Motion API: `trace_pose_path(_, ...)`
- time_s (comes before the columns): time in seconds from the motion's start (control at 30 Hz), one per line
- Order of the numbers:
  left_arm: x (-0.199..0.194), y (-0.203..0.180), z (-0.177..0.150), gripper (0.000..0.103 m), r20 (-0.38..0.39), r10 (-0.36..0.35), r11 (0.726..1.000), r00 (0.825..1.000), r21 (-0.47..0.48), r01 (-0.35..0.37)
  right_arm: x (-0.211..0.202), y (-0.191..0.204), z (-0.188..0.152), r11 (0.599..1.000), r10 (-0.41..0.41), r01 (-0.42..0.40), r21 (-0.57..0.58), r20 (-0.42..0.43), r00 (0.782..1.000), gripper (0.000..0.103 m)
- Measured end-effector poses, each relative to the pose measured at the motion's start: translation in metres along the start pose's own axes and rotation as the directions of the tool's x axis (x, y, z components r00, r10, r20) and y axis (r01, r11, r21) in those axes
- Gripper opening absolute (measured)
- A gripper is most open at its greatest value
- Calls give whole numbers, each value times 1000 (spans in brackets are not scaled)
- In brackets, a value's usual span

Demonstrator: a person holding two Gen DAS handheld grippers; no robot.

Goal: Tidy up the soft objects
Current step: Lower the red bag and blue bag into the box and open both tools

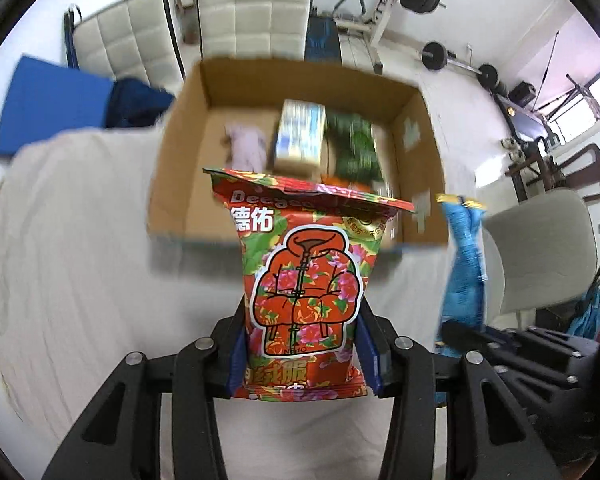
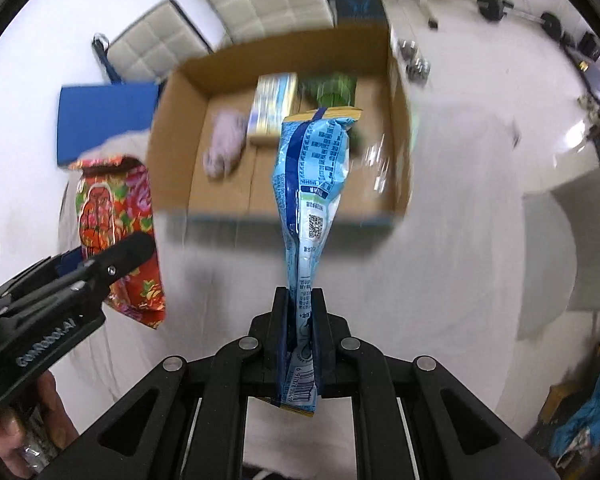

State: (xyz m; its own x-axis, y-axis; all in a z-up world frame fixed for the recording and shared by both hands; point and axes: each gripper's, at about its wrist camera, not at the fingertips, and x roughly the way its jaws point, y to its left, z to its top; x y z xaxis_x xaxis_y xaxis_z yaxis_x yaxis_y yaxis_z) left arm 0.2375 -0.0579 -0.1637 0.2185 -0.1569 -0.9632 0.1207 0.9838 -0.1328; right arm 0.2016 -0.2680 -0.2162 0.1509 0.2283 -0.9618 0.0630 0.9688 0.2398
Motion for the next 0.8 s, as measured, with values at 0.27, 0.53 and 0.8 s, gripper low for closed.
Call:
trace_pose_path(0.27,26,-8,52,43,5,27,999,1000,29,-27,-20,0,86,999,-43,43,-2,18,999,10)
trace_pose_path(0.53,93,-13,90,42,-124,63,996,990,69,-55,52,-12,139,994,-104,107,21,-107,989,10)
trace_pose_path(0.8,167,-1,97,42,-294,80,997,952,43,-70,121,-26,158,984,-164,176,37,-215,963,10)
